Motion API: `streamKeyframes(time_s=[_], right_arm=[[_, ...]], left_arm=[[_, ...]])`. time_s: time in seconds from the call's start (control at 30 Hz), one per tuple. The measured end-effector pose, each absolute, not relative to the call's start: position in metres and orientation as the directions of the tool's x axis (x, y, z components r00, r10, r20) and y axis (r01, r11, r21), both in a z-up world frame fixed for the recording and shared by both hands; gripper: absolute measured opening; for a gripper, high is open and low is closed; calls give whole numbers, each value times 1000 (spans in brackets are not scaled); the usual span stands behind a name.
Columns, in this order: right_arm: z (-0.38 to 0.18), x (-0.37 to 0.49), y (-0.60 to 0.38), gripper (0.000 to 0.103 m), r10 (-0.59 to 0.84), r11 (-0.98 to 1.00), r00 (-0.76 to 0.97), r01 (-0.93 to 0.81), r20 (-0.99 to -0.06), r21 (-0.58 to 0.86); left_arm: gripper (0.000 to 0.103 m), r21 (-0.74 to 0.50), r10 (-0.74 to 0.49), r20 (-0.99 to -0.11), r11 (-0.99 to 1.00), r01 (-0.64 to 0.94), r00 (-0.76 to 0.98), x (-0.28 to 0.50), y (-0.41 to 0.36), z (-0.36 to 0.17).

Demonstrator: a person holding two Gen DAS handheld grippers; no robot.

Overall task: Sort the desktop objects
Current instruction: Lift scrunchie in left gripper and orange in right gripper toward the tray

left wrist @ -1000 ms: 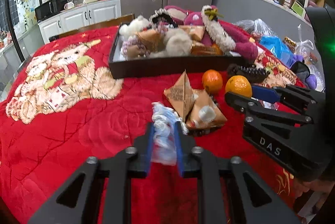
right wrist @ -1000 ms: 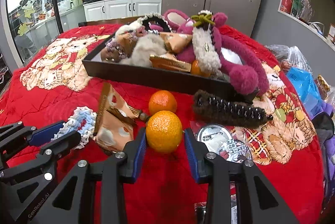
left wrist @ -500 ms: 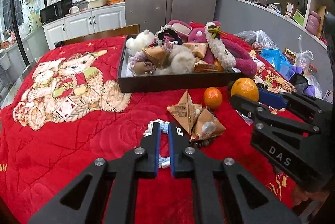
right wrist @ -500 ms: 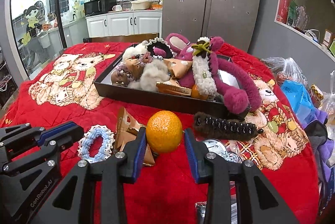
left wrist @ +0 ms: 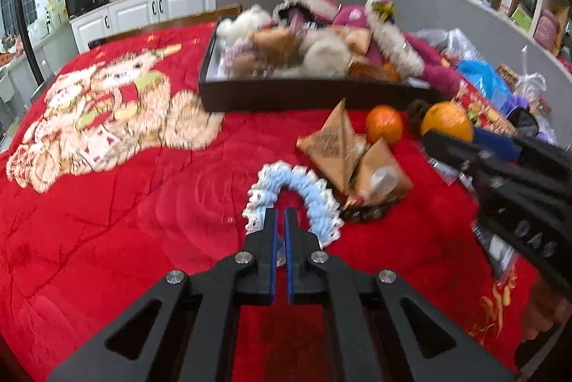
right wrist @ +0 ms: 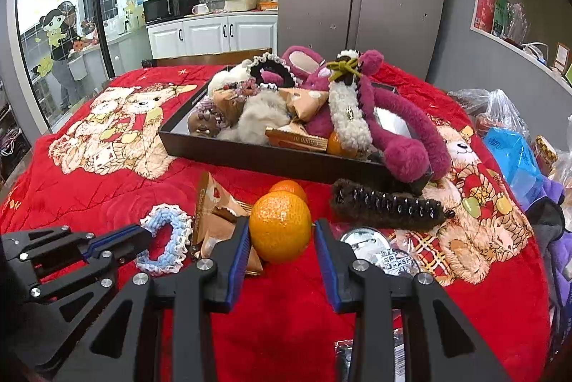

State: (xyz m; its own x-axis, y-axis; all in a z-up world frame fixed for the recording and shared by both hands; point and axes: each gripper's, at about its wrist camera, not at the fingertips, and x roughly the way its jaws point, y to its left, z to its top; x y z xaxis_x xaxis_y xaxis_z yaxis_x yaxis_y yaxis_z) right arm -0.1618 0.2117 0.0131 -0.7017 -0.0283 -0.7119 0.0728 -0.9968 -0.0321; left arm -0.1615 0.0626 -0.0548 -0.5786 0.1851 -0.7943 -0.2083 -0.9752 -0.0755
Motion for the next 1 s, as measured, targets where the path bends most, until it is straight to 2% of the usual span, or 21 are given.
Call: streamKeyframes(time_s=[0.07,0.17,0.2,0.23,0.27,0.3,0.4,0.43,0.5,0.53,0.57,0.63,0.7,1.0], right_arm=[[11,-162,212,36,-26,-997,-696,73,-717,-35],[9,-163,212,36,-25,-997,-692,74,-721,-36],[8,-164,212,36,-26,-997,-691,74,-722,-36],[7,-164,212,36,-25,-997,-689,74,-724,-36],[7,-164,212,36,-25,-997,-688,75,-726,-36],[6,-164,212,36,-26,-996,-686,76,-727,-36],[5,-164,211,36,-25,-996,-684,77,-729,-38],[5,-163,211,36,-24,-996,-685,77,-728,-40],[6,-163,211,36,-26,-996,-686,79,-727,-39],[6,-163,212,36,-27,-996,-686,79,-727,-38],[5,-163,212,36,-27,-996,-686,79,-727,-37],[5,-163,213,36,-28,-996,-684,79,-729,-35],[5,-163,213,36,-33,-996,-683,80,-729,-30],[5,-162,213,36,-33,-996,-686,79,-727,-30]], left_arm=[[9,-65,176,-791,-976,-206,-585,-161,64,-57],[27,-59,170,-789,-977,-203,-590,-161,65,-59],[42,-44,151,-788,-981,-190,-596,-162,65,-60],[82,-22,120,-795,-985,-169,-594,-164,64,-62],[99,-2,89,-806,-989,-148,-585,-167,63,-66],[102,2,74,-811,-992,-128,-580,-169,60,-71],[99,-64,120,-816,-991,-118,-565,-175,50,-75],[90,-49,108,-814,-992,-118,-571,-175,51,-74],[78,-3,76,-808,-992,-124,-585,-173,55,-74],[62,-7,86,-804,-991,-135,-588,-173,56,-72],[54,-5,93,-798,-989,-147,-596,-171,58,-71],[30,-11,109,-794,-986,-165,-598,-169,61,-70],[12,-11,116,-791,-984,-176,-600,-168,63,-68],[11,-28,128,-791,-984,-174,-598,-163,62,-65]])
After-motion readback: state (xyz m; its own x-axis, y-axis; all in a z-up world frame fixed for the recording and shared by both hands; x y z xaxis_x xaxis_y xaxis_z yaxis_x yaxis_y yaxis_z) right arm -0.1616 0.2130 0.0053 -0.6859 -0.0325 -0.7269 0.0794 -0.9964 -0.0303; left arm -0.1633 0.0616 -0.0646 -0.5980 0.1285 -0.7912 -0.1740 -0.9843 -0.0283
